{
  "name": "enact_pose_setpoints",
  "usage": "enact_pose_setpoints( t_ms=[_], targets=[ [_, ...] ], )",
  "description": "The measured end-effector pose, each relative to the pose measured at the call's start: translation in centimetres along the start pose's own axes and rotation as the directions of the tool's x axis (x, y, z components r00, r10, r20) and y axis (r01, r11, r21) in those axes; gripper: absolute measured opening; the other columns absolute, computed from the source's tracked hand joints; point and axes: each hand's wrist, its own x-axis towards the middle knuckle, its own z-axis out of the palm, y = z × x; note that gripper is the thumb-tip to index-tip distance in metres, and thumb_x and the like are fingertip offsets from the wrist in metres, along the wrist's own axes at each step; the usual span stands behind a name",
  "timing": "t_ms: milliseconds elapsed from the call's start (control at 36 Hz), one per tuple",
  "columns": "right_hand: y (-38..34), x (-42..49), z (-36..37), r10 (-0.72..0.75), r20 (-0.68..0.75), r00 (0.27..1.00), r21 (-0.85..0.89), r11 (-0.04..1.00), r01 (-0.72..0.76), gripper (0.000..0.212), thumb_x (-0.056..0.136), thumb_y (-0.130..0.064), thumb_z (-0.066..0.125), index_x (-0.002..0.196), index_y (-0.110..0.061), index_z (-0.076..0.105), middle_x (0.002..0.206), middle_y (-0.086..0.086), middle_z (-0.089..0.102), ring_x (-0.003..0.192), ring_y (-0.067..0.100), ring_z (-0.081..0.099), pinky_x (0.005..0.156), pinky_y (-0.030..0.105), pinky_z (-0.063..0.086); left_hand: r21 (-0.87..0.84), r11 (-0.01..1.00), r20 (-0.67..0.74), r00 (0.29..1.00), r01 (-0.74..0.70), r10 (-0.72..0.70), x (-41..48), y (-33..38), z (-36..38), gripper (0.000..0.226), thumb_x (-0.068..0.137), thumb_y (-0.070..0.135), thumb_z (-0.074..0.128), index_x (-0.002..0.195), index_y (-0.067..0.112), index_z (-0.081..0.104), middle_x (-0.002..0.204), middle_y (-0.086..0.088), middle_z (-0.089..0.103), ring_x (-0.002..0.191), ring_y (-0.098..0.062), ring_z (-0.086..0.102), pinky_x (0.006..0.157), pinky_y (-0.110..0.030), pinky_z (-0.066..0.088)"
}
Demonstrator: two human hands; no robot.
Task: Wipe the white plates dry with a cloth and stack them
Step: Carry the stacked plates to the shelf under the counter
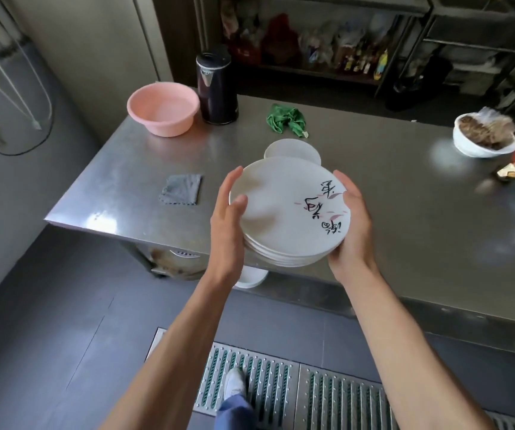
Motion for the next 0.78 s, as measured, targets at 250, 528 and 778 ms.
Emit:
enact_pose_setpoints(
  t_ms=[250, 528, 778],
  targets=[
    [0.0, -6.7, -6.8, 0.019, 0.050, 0.999, 0.007, 1.000, -0.019, 0.034, 0.101, -0.024, 0.042, 0.129, -0.027, 0.061, 0.125, 0.001, 0.070, 0.118, 0.023, 0.064, 0.105, 0.049, 0.048, 0.051, 0.998, -0.048, 0.999, 0.023, -0.021, -9.7, -0.7, 2.8, 0.061, 0.093, 0.059, 0.060, 0.148, 0.034, 0.048, 0.135, 0.001, 0.065, 0.125, -0.026, 0.063, 0.098, -0.049, 0.055],
    [0.8, -11.5, -12.7, 0.017, 0.068, 0.998, -0.023, 1.000, -0.016, 0.043, 0.085, -0.030, 0.050, 0.126, -0.029, 0.064, 0.122, 0.002, 0.070, 0.114, 0.022, 0.066, 0.092, 0.037, 0.053, 0.030, 0.994, -0.073, 0.992, 0.102, -0.099, -17.2, -2.4, 5.0, 0.059, 0.090, 0.043, 0.061, 0.147, 0.032, 0.049, 0.136, 0.001, 0.064, 0.123, -0.023, 0.061, 0.095, -0.043, 0.053],
    [5.6, -13.0, -16.4, 0.066, 0.067, 0.996, -0.010, 0.998, -0.065, 0.042, 0.086, -0.026, 0.049, 0.123, -0.035, 0.067, 0.126, 0.003, 0.069, 0.114, 0.022, 0.064, 0.094, 0.043, 0.050, 0.032, 0.988, -0.072, 0.986, 0.152, -0.150, -20.6, -6.5, 4.1, 0.064, 0.081, 0.038, 0.061, 0.144, 0.033, 0.051, 0.144, 0.001, 0.057, 0.131, -0.027, 0.056, 0.099, -0.054, 0.052]
  ],
)
